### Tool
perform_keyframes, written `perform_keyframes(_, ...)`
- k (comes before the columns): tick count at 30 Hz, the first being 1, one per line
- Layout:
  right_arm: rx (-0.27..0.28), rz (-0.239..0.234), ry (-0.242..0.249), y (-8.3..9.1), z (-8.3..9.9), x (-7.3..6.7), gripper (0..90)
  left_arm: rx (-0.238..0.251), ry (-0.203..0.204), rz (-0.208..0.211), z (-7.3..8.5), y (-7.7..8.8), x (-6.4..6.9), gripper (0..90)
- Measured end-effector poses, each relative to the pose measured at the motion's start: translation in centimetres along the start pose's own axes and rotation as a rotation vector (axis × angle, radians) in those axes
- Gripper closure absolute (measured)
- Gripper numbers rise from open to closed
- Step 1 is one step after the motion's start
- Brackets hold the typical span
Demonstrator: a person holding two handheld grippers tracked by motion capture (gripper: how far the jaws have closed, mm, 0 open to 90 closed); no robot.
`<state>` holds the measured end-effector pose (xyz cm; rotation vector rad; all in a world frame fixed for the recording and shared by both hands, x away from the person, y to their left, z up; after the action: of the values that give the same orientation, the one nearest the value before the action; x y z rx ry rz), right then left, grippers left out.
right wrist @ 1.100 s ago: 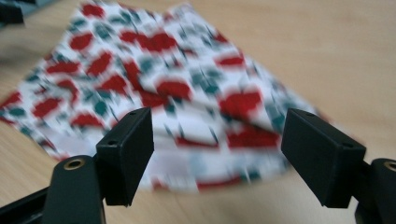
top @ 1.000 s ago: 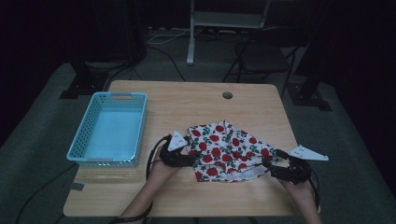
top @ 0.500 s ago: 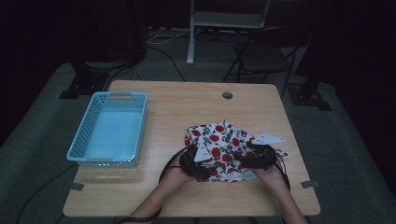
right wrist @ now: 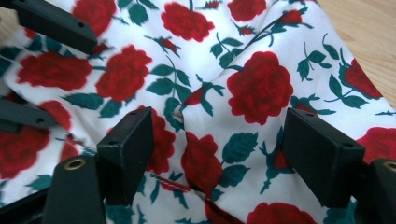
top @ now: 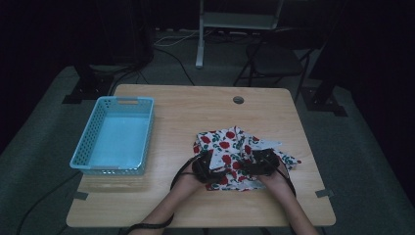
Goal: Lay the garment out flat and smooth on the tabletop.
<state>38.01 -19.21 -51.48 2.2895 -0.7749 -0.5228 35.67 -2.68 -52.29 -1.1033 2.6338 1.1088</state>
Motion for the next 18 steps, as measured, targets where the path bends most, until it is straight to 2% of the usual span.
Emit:
perform_keyframes(2,-0.009,0.009,0.005,-0.1,-0.1,0.3,32.7,-0.003,0.000,0.014,-0.1,0.0,0.1,57.6)
perform_keyframes(4,-0.013,0.011,0.011,0.0,-0.2,0.4,42.6,-0.002,-0.020,0.006,-0.1,0.0,0.2,64.5)
perform_keyframes(7,0.008,0.024,0.007,0.7,-0.6,0.8,58.7,0.008,-0.023,-0.006,0.0,0.0,0.3,70.5)
perform_keyframes(10,0.002,0.041,0.006,1.0,-0.7,1.2,71.4,-0.003,-0.020,-0.007,0.0,0.0,0.2,77.2)
perform_keyframes(13,-0.002,0.045,-0.001,1.3,-0.8,1.4,78.3,-0.018,-0.015,-0.002,0.0,0.1,0.1,83.6)
perform_keyframes(18,0.016,0.056,-0.005,1.8,-1.1,1.7,80.4,-0.030,-0.012,0.006,0.1,0.2,0.0,88.1)
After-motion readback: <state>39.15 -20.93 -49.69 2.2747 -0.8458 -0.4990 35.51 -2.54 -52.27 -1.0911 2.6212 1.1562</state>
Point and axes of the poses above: each handheld gripper's, and its own axes: y roughly backward along the jaws, z roughly out of its underside, x roughly to its right, the point moved 6 cm from there along -y, roughly forward along the jaws, and after that the axes turned 14 degrees about -z, right-handed, at the moved point
